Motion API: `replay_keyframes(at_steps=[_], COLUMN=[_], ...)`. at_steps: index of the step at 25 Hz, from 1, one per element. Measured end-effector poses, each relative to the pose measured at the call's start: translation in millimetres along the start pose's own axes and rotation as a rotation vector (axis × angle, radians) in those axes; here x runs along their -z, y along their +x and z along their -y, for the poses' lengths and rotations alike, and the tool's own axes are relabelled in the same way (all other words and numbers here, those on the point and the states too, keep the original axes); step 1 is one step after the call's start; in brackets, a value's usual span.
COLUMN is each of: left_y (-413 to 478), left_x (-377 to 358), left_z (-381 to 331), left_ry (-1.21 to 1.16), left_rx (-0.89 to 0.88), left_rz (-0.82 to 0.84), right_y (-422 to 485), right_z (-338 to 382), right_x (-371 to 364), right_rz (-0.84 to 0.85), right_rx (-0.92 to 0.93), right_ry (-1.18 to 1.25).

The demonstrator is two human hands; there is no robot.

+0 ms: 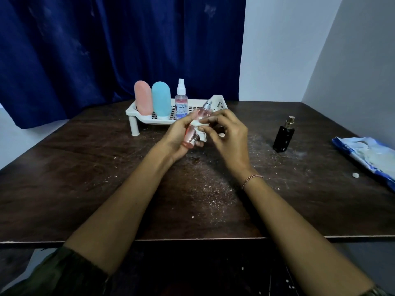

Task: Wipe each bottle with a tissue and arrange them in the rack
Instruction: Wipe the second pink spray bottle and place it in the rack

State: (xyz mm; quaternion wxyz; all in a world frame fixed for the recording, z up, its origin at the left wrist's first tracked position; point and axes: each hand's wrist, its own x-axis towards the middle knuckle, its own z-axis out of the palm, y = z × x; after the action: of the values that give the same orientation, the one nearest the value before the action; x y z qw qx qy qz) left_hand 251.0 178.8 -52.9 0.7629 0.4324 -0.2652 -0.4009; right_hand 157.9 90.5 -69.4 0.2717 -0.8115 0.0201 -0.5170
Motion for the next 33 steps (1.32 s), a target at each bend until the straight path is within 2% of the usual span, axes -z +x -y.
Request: replay_keyframes(at_steps=[4,7,11,13,17,19,24,29,33], left_y=[-2,-5,-8,-9,-9,-9,-8,-5,-7], left_x=[7,9,12,15,16,17,16,20,16], left_z=[2,-2,-7,-11,-16,-15,-10,-5,-7], left_ry=[0.301,0.568,0.709,0.798,0.904,0.933,0.931,0.969,0.949], left_rx=[0.078,0.058,-0.019,-0.099,-0.295,-0.348,-0.322,-0.312,-0.319], left_rz=[0.016,-0.008,-0.032,0.009,0.090,0.110,0.042,0.083,0.061], right_y=[4,7,2,1,3,3,1,-2,-3], right_z=[-8,-14,-13,-12,-11,-9,-9,-16,-18], right_x=[5,10,14,14,9,6,5,8,8], right_rz=[-0.079,-0.099,0.027,0.110,0.146,0.216,0.323,0.277,0.344], right_rx=[0.017,0.037,0.122,0.199,0.289,0.241,0.110,-0.062,-0.054], right_ry=[-0.073,-0.142,-0.235,-0.380,-0.620,-0.623,-0.566,-0.337,-0.234])
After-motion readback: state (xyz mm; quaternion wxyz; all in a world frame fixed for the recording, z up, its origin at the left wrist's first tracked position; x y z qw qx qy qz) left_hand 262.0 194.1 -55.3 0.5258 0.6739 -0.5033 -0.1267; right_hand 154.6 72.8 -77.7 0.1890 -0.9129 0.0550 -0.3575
